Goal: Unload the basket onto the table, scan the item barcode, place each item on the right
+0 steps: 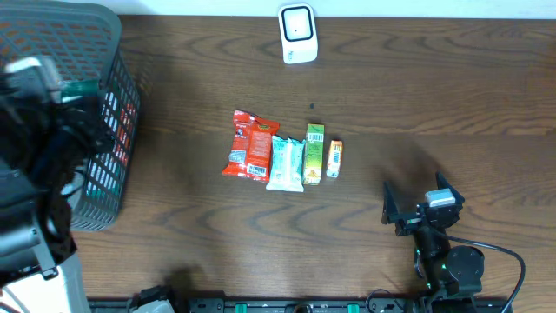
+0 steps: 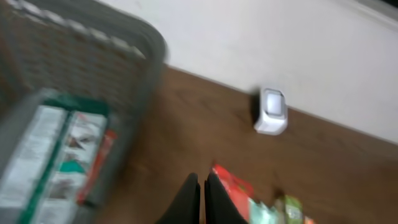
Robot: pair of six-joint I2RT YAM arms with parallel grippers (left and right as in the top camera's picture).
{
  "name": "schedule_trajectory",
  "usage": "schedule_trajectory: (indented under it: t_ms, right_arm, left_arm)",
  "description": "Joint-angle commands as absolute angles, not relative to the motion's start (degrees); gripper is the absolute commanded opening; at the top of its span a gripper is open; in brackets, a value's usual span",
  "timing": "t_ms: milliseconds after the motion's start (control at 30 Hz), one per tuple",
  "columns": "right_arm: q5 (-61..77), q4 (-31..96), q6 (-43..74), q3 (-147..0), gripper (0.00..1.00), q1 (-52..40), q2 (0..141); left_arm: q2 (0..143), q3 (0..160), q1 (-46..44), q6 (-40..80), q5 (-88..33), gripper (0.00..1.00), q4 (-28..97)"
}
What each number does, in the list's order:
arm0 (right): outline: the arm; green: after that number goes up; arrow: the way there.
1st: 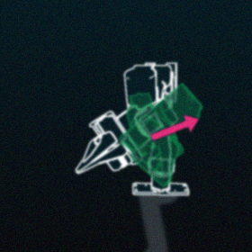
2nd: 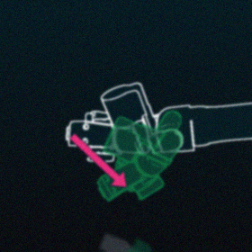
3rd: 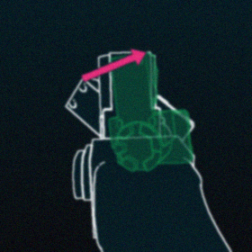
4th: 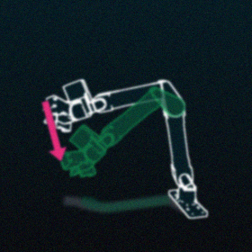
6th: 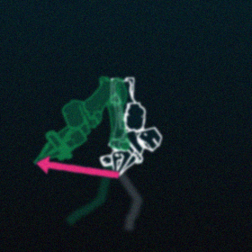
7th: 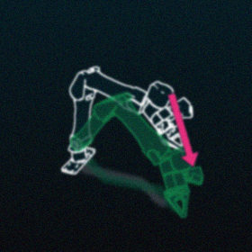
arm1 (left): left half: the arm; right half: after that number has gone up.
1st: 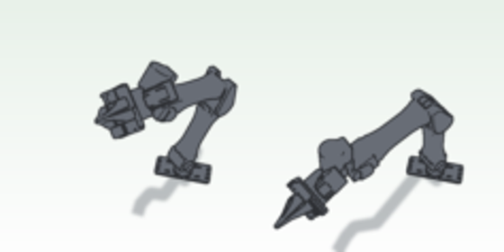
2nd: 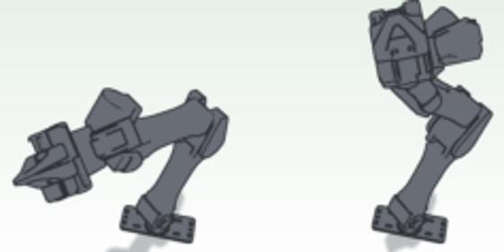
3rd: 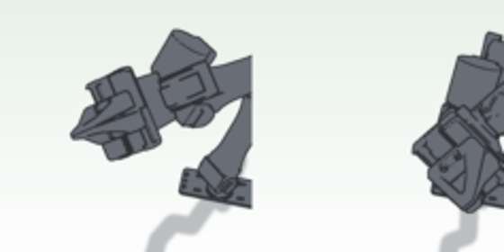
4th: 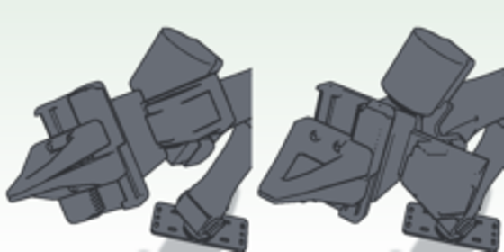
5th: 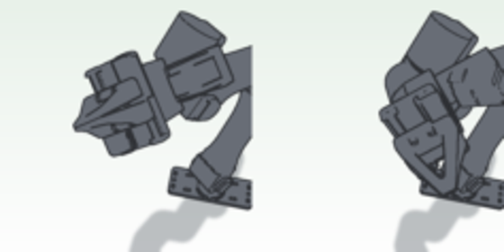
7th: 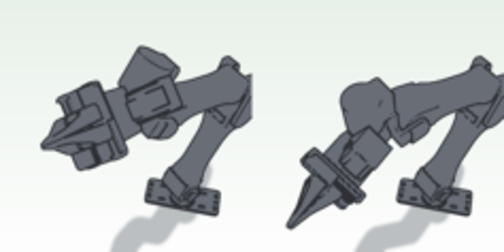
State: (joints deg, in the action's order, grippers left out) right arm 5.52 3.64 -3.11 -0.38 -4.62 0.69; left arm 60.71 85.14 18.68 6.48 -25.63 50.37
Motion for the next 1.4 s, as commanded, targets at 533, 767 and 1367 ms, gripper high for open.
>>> schedule_trajectory:
  t_ms: [533, 767, 1367]
  right_arm:
    - [5.23, 3.88, -2.39, -0.32, 0.99, -4.38, 0.45]
    - [5.23, 3.88, -2.39, -0.32, 0.99, -4.38, 0.45]
    - [5.23, 3.88, -2.39, -0.32, 0.99, -4.38, 0.45]
  left_arm:
    - [65.8, 87.44, 2.72, 11.49, -2.55, 0.27, 53.91]
    - [66.41, 93.06, 16.45, 7.55, -2.28, 0.76, 43.48]
    - [95.11, 94.41, 39.86, -6.87, -15.4, 0.89, 43.75]
